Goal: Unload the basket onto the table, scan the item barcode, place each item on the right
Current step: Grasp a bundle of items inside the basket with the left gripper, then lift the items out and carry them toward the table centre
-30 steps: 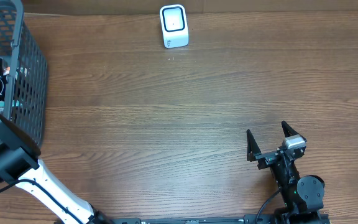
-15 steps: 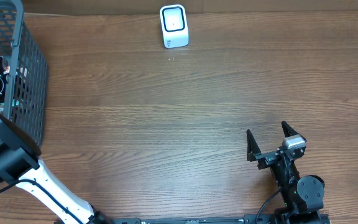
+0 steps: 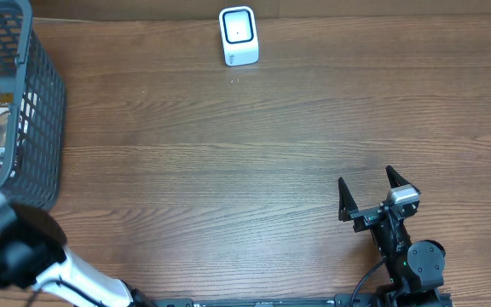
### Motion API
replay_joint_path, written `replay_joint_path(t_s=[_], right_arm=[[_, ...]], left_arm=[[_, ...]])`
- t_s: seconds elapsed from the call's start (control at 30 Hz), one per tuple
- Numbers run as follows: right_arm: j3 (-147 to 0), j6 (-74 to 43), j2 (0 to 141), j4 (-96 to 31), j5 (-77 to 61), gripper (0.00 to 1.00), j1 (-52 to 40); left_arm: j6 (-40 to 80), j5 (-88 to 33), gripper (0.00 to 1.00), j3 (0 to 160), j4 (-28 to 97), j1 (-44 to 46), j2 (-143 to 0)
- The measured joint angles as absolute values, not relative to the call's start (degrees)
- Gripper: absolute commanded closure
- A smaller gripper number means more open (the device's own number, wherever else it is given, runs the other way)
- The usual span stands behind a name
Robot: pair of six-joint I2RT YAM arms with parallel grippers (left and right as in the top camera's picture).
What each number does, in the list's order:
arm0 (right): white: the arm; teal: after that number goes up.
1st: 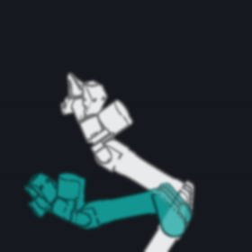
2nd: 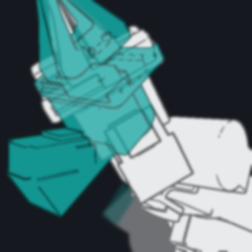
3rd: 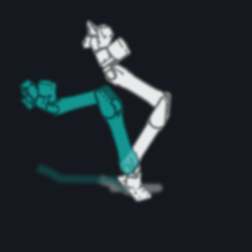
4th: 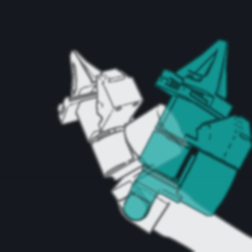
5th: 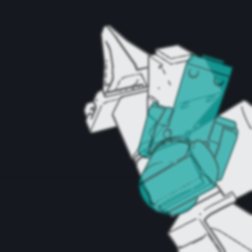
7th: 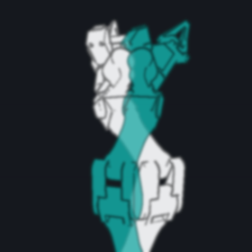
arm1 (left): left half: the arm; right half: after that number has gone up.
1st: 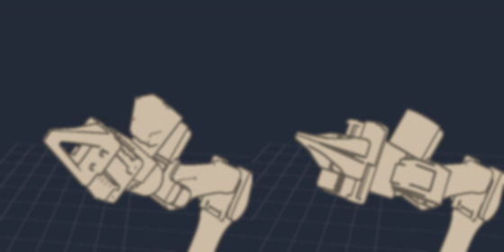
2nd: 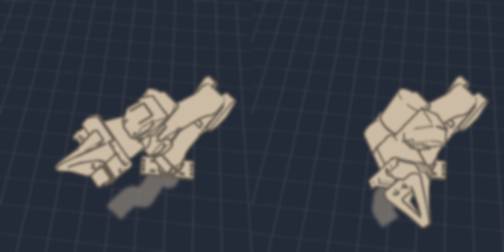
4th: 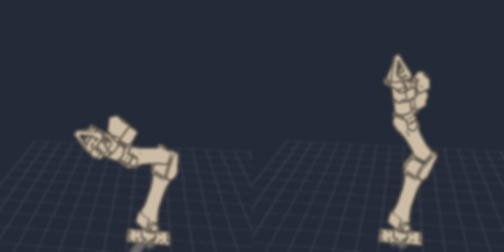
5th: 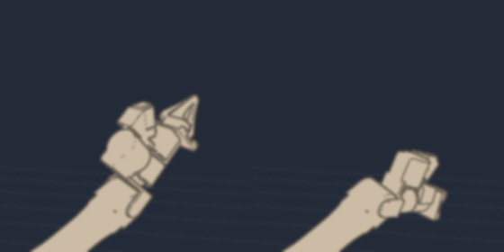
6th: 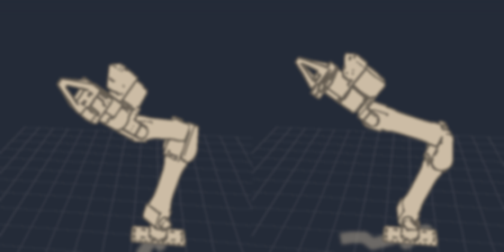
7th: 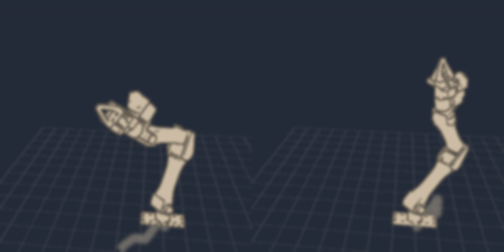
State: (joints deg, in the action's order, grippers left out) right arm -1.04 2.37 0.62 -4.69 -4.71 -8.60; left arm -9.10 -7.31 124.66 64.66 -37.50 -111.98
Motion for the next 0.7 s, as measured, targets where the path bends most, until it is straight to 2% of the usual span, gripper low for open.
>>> replay_joint_path(t_s=[0.33,0.7], right_arm=[[-1.04,2.39,0.62,-4.69,-4.69,0.00,-8.60],[-1.04,2.37,0.62,-4.69,-4.71,0.00,-8.60]], left_arm=[[-4.56,-14.50,0.43,126.15,65.76,-34.72,-94.91],[-4.16,-16.14,0.44,126.02,74.48,-15.53,-91.98]])
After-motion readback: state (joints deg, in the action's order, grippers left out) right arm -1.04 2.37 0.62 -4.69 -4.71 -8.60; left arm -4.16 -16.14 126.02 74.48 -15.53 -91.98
